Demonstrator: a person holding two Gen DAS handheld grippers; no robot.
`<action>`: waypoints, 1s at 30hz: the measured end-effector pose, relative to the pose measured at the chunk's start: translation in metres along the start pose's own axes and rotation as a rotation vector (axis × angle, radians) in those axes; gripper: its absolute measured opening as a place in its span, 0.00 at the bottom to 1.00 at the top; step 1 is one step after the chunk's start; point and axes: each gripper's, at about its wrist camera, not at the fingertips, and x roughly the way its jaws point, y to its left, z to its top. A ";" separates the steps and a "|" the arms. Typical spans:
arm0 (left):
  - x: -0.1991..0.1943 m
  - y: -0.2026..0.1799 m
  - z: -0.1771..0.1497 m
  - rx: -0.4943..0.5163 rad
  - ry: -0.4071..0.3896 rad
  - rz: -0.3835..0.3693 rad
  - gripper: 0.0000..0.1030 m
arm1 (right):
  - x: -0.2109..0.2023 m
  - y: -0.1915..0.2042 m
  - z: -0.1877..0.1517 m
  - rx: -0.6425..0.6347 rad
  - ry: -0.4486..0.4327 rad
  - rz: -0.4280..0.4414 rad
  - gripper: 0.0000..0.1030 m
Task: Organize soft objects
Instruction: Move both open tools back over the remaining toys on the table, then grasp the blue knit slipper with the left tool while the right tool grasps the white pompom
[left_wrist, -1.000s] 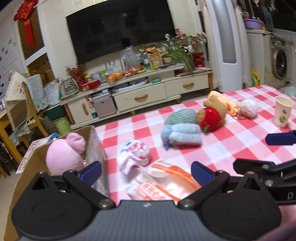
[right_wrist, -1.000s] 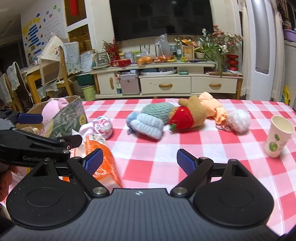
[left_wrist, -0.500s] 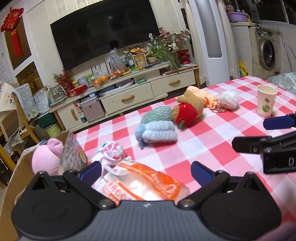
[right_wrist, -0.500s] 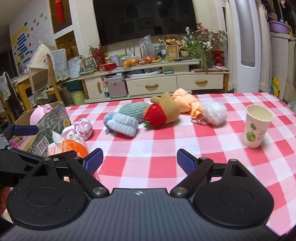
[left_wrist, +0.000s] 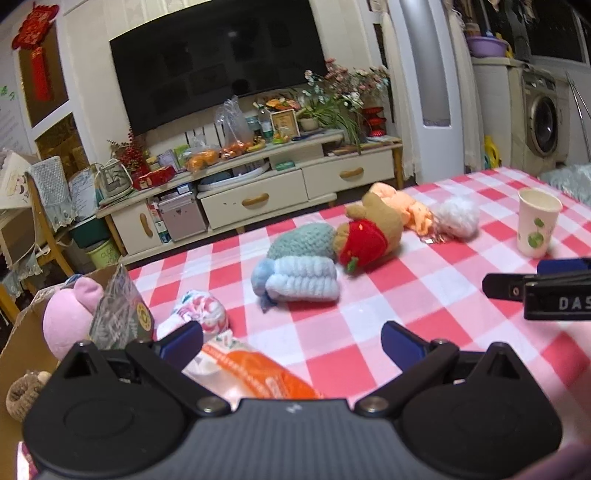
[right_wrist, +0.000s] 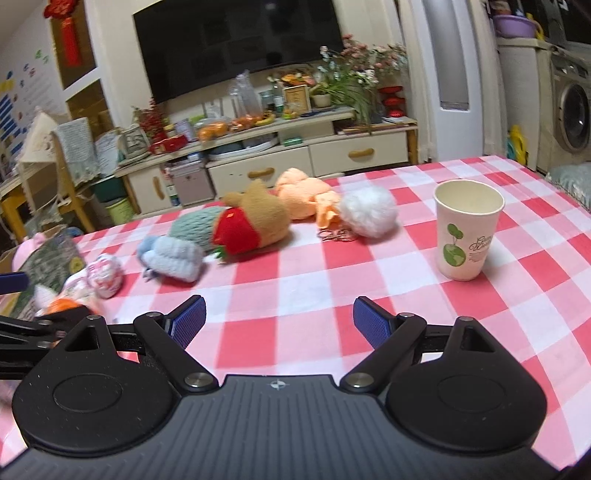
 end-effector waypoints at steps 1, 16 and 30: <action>0.003 0.001 0.002 -0.013 0.002 -0.003 0.99 | 0.005 -0.003 0.001 0.006 -0.001 -0.006 1.00; 0.090 -0.005 0.050 -0.172 0.091 -0.041 0.99 | 0.086 -0.035 0.043 -0.001 -0.059 -0.075 1.00; 0.160 -0.011 0.058 -0.236 0.159 0.038 0.99 | 0.134 -0.069 0.065 0.046 -0.032 -0.181 1.00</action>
